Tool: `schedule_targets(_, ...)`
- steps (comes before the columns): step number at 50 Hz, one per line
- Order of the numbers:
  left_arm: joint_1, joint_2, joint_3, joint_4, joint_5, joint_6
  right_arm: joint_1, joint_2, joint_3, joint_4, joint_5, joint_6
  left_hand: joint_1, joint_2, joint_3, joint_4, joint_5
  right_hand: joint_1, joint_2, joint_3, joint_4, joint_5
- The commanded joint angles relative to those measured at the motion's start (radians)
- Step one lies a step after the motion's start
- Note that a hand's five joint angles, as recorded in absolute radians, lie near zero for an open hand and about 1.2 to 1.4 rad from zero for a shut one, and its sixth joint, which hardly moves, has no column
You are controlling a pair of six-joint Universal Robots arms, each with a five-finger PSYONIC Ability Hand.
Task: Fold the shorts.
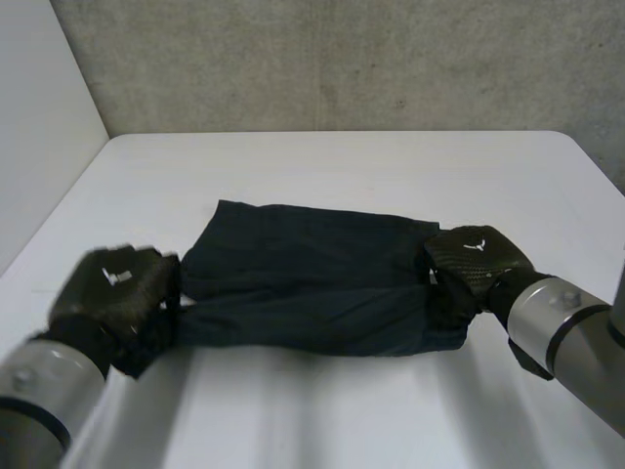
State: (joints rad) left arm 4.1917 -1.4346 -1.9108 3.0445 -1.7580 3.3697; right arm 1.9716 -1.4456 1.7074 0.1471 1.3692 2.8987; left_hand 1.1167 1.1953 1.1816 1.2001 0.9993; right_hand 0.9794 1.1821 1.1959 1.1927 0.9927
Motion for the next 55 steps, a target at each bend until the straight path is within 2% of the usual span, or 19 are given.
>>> schedule_targets(1,0.174,-0.044,0.070,-0.061,0.261,0.074,0.004,-0.032,-0.018,0.008,-0.013,-0.053,0.280,0.201,0.215,0.196,0.222,0.417,0.214,0.200,0.204,0.229)
schedule_targets(4,0.180,-0.165,0.130,-0.037,0.320,0.083,0.012,-0.015,-0.051,-0.012,-0.009,-0.045,0.280,0.201,0.215,0.196,0.222,0.417,0.214,0.200,0.204,0.229)
schedule_targets(6,0.179,-0.226,0.180,-0.023,0.319,0.083,0.015,0.007,-0.075,-0.037,0.001,-0.042,0.280,0.201,0.215,0.196,0.222,0.417,0.214,0.200,0.204,0.229)
schedule_targets(10,0.172,-0.384,0.320,0.000,0.308,0.086,0.016,0.137,-0.153,-0.116,0.037,-0.041,0.280,0.201,0.215,0.196,0.222,0.417,0.214,0.200,0.204,0.229)
schedule_targets(15,0.176,-0.605,0.562,-0.006,0.291,0.083,0.023,0.287,-0.306,-0.176,0.134,-0.053,0.280,0.201,0.215,0.196,0.222,0.417,0.214,0.200,0.204,0.229)
schedule_targets(24,0.185,-0.972,1.053,-0.004,0.299,0.088,0.024,0.589,-0.589,-0.210,0.163,-0.119,0.280,0.201,0.215,0.196,0.222,0.417,0.214,0.200,0.204,0.229)
schedule_targets(31,0.176,-1.190,1.327,0.003,0.322,0.088,0.024,0.764,-0.768,-0.284,0.217,-0.213,0.280,0.201,0.215,0.196,0.222,0.417,0.214,0.200,0.204,0.229)
schedule_targets(38,0.173,-1.313,1.446,0.046,0.385,0.086,0.024,0.858,-0.838,-0.435,0.226,-0.262,0.280,0.201,0.215,0.196,0.222,0.417,0.214,0.200,0.204,0.229)
schedule_targets(39,0.171,-1.323,1.446,0.074,0.387,0.086,0.024,0.863,-0.839,-0.451,0.219,-0.269,0.280,0.201,0.215,0.196,0.222,0.322,0.119,0.105,0.109,0.134)
schedule_targets(40,0.169,-1.327,1.445,0.086,0.388,0.086,0.024,0.866,-0.839,-0.463,0.217,-0.274,0.280,0.201,0.215,0.196,0.222,0.059,-0.143,-0.157,-0.154,-0.128)
schedule_targets(41,0.169,-1.327,1.441,0.095,0.388,0.086,0.024,0.867,-0.841,-0.471,0.217,-0.280,-0.019,-0.098,-0.084,-0.103,-0.077,-0.222,-0.425,-0.439,-0.436,-0.410)
schedule_targets(42,0.168,-1.327,1.438,0.105,0.387,0.085,0.024,0.870,-0.847,-0.477,0.214,-0.285,-0.386,-0.464,-0.451,-0.469,-0.443,-0.710,-0.913,-0.927,-0.924,-0.898)
schedule_targets(43,0.169,-1.325,1.429,0.115,0.381,0.083,0.024,0.870,-0.848,-0.480,0.211,-0.285,-0.942,-1.021,-1.007,-1.026,-0.999,-0.805,-1.008,-1.021,-1.018,-0.993)
schedule_targets(45,0.168,-1.320,1.414,0.119,0.382,0.082,0.023,0.858,-0.848,-0.483,0.209,-0.280,-0.886,-0.964,-0.951,-0.969,-0.943,-0.805,-1.008,-1.021,-1.018,-0.993)
schedule_targets(49,0.162,-1.242,1.359,0.122,0.376,0.076,0.021,0.774,-0.824,-0.480,0.223,-0.257,-0.942,-1.021,-1.007,-1.026,-0.999,-0.805,-1.008,-1.021,-1.018,-0.993)
schedule_targets(55,0.177,-1.068,1.144,0.126,0.388,0.080,0.015,0.538,-0.649,-0.434,0.211,-0.121,-0.942,-1.021,-1.007,-1.026,-0.999,-0.805,-1.008,-1.021,-1.018,-0.993)
